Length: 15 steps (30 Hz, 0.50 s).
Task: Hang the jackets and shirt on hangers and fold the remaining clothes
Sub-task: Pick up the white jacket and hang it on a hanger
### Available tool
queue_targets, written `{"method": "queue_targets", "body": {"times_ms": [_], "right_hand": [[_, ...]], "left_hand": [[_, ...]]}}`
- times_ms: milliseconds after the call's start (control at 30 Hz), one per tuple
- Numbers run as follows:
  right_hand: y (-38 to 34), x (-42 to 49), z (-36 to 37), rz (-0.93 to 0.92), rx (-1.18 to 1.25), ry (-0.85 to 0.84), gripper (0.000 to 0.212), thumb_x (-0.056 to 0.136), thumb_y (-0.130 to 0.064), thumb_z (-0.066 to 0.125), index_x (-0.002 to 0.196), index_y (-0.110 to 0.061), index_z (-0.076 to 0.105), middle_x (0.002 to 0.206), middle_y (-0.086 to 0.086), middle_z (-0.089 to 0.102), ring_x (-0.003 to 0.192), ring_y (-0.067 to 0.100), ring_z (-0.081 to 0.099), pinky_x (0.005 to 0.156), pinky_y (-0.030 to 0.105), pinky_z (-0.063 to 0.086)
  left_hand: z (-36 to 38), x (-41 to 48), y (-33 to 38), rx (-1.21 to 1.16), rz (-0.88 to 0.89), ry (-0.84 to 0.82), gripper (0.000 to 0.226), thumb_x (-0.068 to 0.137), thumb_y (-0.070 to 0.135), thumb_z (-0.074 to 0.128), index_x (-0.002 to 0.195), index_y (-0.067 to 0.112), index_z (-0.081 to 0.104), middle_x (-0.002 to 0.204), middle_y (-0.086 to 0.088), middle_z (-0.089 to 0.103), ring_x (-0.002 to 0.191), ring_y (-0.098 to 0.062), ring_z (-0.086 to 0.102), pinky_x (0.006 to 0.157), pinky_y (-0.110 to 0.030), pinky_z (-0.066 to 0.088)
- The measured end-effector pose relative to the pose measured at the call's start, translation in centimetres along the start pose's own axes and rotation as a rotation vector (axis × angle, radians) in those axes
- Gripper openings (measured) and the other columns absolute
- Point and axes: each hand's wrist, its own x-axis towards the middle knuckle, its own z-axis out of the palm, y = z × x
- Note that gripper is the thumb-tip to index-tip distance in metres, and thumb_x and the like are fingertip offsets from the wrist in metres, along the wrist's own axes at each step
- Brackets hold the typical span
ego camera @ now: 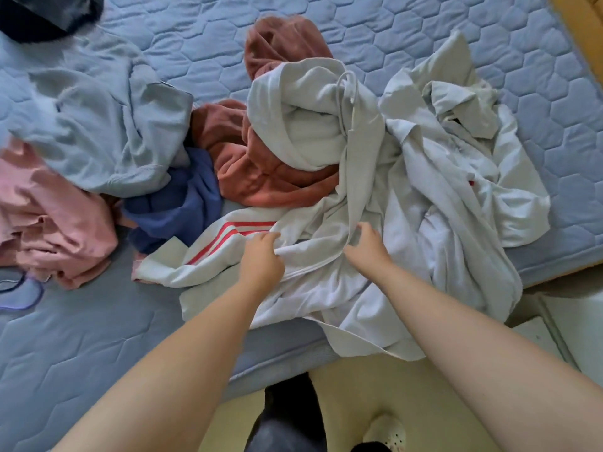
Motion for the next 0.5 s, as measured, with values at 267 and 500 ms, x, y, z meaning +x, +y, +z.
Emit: {"method": "queue_targets", "body": {"times_ms": [267, 500], "right_hand": [[-5.8, 6.6, -1.3, 0.013, 0.155, 0.13, 0.073, 0.087, -0.011, 0.059, 0.148, -0.007, 0.02, 0.151, 0.013, 0.029, 0.135, 0.027, 0.035, 0.108, 0.03, 0.03], [-7.8, 9.1, -5.4, -0.015, 0.17, 0.149, 0.071, 0.085, -0.012, 0.057, 0.147, -0.01, 0.021, 0.144, 0.013, 0.035, 0.127, 0.027, 0.043, 0.104, 0.035, 0.039]], "left_hand": [[-4.1, 9.1, 4.1, -0.51, -0.037, 0.108, 0.075, 0.09, 0.009, 0.058, 0.151, 0.018, 0.016, 0.144, -0.007, 0.041, 0.126, -0.019, 0.047, 0.106, -0.028, 0.035], [-8.3, 14.5, 11.0, -0.715, -0.196, 0.241, 0.102, 0.085, 0.03, 0.07, 0.153, 0.017, -0.005, 0.156, -0.005, 0.018, 0.14, -0.021, 0.027, 0.108, -0.023, 0.023]]}}
